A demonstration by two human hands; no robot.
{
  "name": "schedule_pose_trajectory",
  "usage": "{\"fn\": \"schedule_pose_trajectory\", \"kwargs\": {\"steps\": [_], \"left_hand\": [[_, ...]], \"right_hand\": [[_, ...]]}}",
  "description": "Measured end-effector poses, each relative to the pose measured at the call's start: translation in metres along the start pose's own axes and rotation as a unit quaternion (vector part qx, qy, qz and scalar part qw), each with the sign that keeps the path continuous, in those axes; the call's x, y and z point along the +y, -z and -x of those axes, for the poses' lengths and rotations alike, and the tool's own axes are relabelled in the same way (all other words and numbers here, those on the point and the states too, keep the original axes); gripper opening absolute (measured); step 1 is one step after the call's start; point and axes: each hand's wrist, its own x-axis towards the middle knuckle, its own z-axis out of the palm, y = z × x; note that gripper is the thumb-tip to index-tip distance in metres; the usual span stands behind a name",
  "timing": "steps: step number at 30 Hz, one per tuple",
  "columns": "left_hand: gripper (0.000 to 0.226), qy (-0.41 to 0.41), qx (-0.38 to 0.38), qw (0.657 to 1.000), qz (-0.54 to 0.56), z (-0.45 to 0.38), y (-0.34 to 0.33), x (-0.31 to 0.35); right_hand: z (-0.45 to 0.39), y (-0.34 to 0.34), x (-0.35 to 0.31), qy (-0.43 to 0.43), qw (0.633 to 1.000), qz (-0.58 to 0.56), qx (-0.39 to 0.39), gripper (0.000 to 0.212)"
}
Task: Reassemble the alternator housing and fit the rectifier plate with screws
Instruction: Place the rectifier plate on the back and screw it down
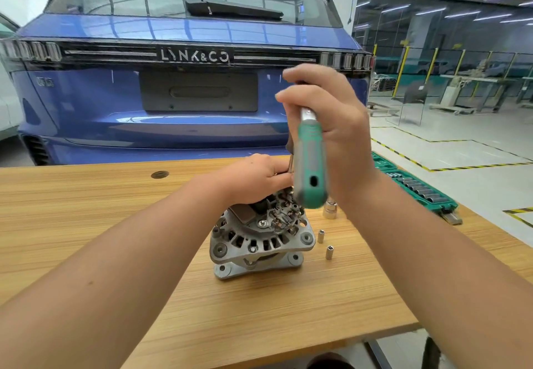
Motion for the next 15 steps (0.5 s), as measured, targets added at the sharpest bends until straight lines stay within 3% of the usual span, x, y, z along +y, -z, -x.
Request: {"fn": "schedule_pose_trajectory", "kwargs": {"steps": [4, 7, 12, 15], "left_hand": [[0.017, -0.013, 0.028, 1.000, 0.004, 0.000, -0.004, -0.007], [0.018, 0.014, 0.008, 1.000, 0.014, 0.003, -0.001, -0.005], [0.032, 0.028, 0.002, 0.998, 0.060, 0.008, 0.004, 0.002], [0.030, 0.038, 0.002, 0.999, 0.031, 0.007, 0.005, 0.005]], "right_hand": [[-0.021, 0.010, -0.011, 0.025, 0.969, 0.203, -0.140, 0.025], [-0.042, 0.017, -0.022, -0.009, 0.893, 0.347, -0.286, 0.056], [-0.074, 0.029, -0.026, -0.025, 0.841, 0.345, -0.416, 0.053], [-0.095, 0.027, -0.022, -0.121, 0.808, 0.322, -0.478, 0.049]]}}
